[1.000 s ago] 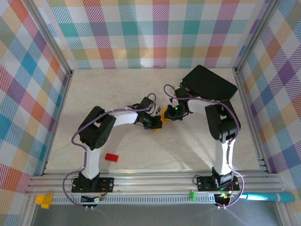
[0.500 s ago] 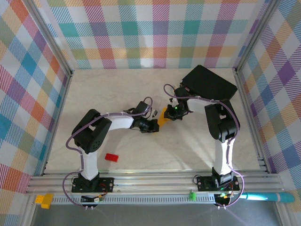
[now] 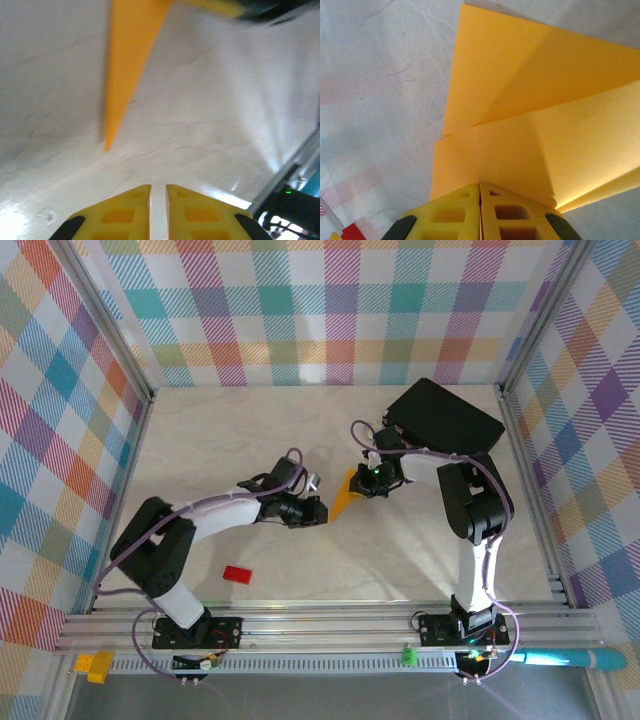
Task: Fold a paper plane with a square sheet of paper (pick it up from the middle)
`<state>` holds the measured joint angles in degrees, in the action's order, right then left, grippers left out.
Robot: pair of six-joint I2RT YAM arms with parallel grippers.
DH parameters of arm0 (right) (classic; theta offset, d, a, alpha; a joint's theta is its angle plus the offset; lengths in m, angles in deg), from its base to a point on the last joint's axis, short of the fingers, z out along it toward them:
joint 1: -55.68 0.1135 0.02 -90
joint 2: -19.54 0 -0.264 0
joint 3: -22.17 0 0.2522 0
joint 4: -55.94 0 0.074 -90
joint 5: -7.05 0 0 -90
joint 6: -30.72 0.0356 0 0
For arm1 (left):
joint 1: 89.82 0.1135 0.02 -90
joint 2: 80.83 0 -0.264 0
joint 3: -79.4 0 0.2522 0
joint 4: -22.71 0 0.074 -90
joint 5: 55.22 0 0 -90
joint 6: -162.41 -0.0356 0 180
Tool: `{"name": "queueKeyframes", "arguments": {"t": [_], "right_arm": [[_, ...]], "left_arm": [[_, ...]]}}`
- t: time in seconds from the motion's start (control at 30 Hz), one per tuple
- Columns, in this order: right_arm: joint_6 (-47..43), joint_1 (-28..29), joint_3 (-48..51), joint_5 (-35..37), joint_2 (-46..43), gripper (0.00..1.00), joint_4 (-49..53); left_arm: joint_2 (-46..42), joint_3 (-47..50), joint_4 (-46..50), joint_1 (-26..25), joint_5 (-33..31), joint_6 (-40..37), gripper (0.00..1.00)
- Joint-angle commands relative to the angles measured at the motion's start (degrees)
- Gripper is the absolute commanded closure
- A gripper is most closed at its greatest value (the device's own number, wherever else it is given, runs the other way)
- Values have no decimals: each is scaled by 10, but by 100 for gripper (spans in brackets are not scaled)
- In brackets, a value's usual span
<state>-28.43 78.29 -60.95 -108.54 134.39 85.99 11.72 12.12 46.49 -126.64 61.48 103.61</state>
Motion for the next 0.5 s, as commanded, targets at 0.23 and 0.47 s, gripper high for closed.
{"name": "queueKeyframes", "arguments": {"t": [0.23,0.47], "right_arm": [[19,31,33,-45,-26,91,-14],[11,31,39,-54,-27,91,-25]], "left_arm": [[110,-62,-50,0,-4,40,87],[164,-83,-48,-2,-12,43,92]]}}
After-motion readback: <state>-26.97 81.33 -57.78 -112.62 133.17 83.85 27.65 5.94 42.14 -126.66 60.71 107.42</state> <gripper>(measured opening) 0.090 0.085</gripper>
